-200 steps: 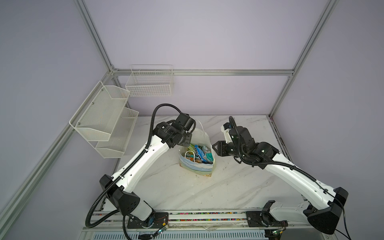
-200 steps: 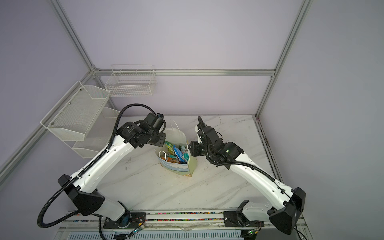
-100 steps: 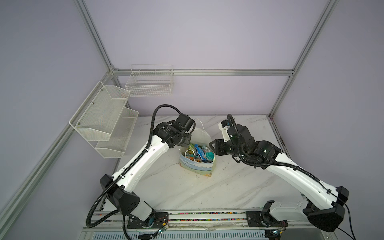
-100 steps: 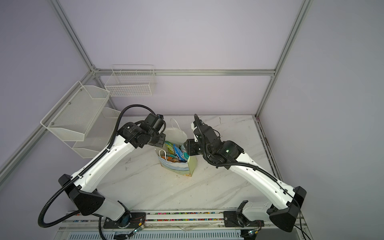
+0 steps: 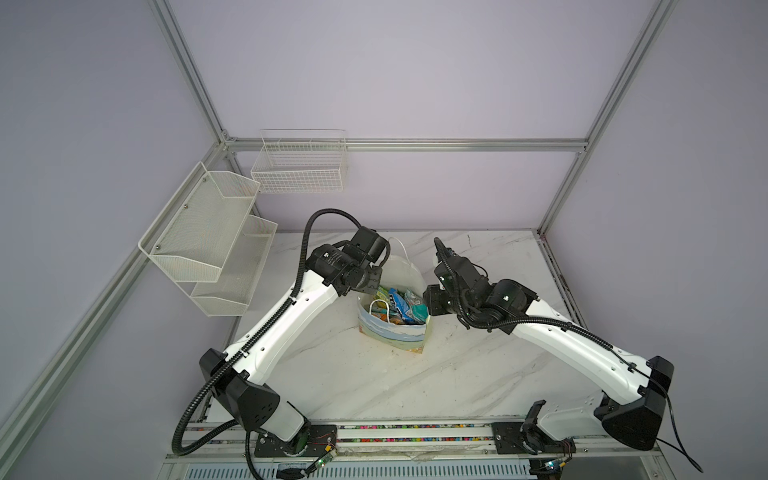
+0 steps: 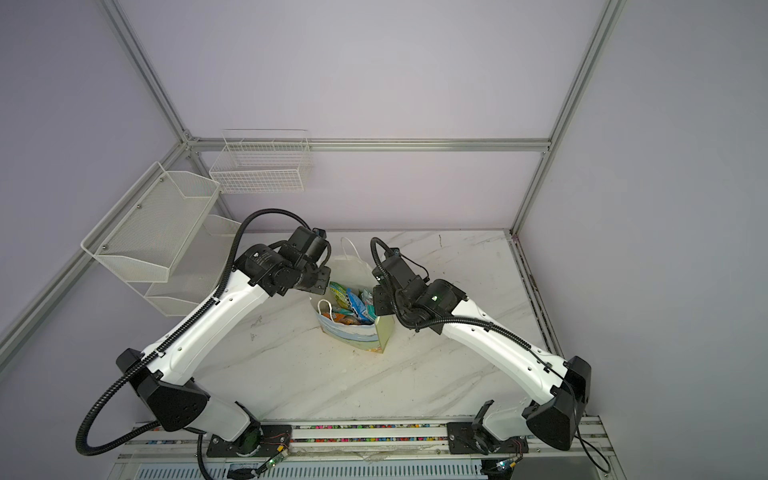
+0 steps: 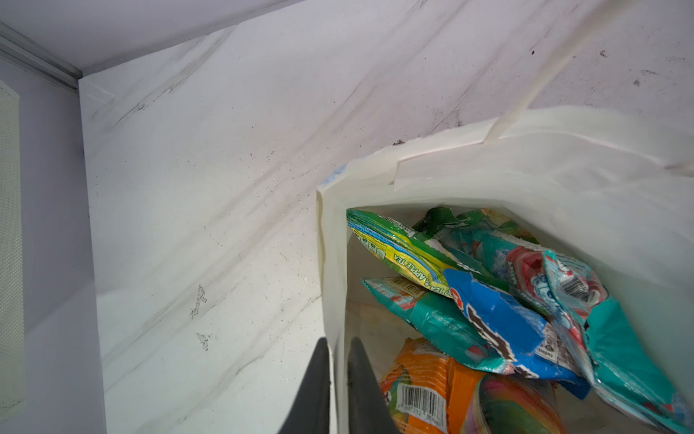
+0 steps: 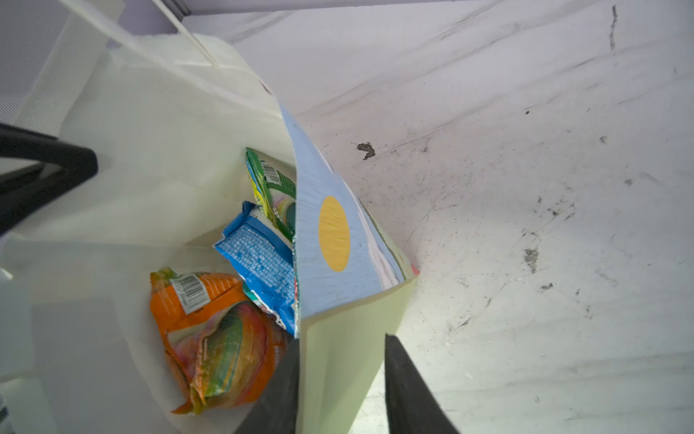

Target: Place the snacks into the paper bag

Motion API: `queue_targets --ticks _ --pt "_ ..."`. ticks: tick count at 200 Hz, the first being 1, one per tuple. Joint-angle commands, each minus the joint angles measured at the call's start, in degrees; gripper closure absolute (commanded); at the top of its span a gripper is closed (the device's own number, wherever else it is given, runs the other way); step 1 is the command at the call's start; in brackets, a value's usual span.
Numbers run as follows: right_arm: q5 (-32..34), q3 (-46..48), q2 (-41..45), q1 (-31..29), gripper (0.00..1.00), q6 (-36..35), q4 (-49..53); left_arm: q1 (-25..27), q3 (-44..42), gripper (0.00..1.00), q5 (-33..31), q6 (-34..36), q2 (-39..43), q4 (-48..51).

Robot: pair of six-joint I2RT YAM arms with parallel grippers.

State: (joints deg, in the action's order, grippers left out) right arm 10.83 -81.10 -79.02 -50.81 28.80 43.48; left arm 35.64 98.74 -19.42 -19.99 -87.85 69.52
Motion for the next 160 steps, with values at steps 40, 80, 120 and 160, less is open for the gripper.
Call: queue_targets --ticks 40,80,120,160 --pt "3.28 -2.55 -1.41 -0.35 0.99 -0.72 2.48 -0.32 -1.37 1.0 1.46 -0.14 2.07 -1.03" --pt "7.78 -5.68 -1.96 -0.35 1.0 -1.3 3.97 -0.28 -1.16 1.0 5.25 -0.47 2.42 -2.17" --pt "10.41 -8.84 -4.56 1.03 1.0 -3.67 5.51 -0.35 -1.88 1.0 9.07 -0.05 3.27 -4.23" --pt "11.34 -9.49 -5.69 3.49 1.0 -5.7 5.56 -0.28 -2.47 1.0 11.14 -0.48 3.48 -5.26"
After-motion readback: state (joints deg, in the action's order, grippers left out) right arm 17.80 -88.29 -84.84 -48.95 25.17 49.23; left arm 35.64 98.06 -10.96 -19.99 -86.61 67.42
